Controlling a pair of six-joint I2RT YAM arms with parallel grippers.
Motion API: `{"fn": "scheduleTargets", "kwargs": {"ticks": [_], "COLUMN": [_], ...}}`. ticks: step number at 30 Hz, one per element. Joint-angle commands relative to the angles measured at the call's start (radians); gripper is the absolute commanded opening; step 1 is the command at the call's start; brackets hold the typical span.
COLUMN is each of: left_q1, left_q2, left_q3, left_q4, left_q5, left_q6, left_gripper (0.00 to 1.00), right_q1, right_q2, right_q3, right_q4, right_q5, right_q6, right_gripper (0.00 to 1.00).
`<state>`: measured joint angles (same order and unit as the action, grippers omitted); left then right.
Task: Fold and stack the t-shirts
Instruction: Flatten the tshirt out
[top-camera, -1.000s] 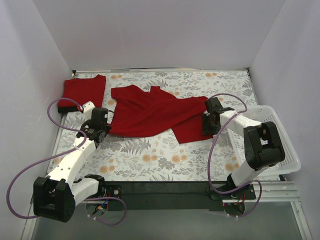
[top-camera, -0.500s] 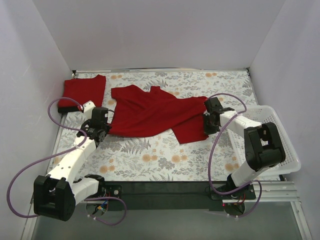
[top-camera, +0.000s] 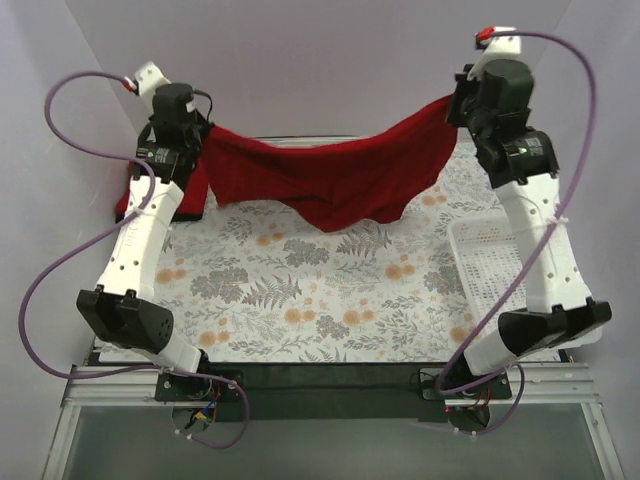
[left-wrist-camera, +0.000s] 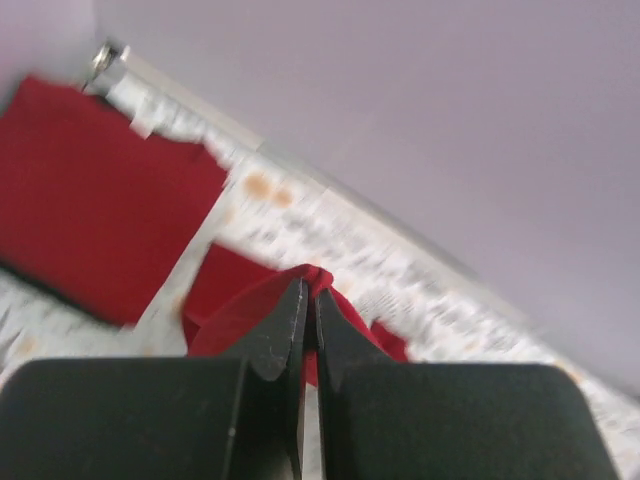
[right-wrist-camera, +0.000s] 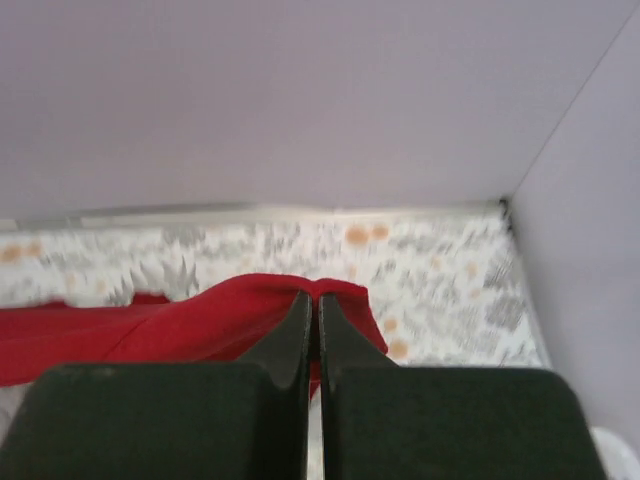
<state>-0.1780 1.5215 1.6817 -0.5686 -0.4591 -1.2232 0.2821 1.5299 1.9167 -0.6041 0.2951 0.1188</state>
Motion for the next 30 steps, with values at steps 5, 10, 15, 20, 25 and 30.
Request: {"fn": "scheduleTargets", "kwargs": {"ticks": [5,10,15,20,25,30], "left_q1": [0.014,0.014,0.014,0.014,0.014,0.014], "left_q2": [-0.076,-0.286,-0.420,-0.423,-0.333,-0.238], "left_q3": [0.359,0.271,0.305,0.348,0.334,0.190], "left_q4": [0.019,0.127,0.133,0.118,0.047,0.068], "left_q5": [0.062,0.146,0.240,0.254,0.249,0.196], "left_q6": [0.059,0.094,0.113,0.155,0.172,0.209], "left_gripper": [0.00,0.00,0.00,0.00,0.00,0.00], "right_q1": [-0.009,-0.009,-0.009,-0.009,-0.009,-0.009], "right_q2": [-0.252,-0.494,-0.568,-0.545,-0.476,-0.341], "right_q3": [0.047,-0.087,-0.038,0.019,0.056,0.035], "right_q4": [0.234,0.429,0.446,0.446,0.425,0.394], "right_q5": [0.098,0.052,-0.076,-0.158,-0.235,-0.251], "right_q6": [-0.189,-0.284,-0.350,-0.390,-0.427,-0.458], "right_gripper": [0.01,0.01,0.01,0.01,0.01,0.01]}}
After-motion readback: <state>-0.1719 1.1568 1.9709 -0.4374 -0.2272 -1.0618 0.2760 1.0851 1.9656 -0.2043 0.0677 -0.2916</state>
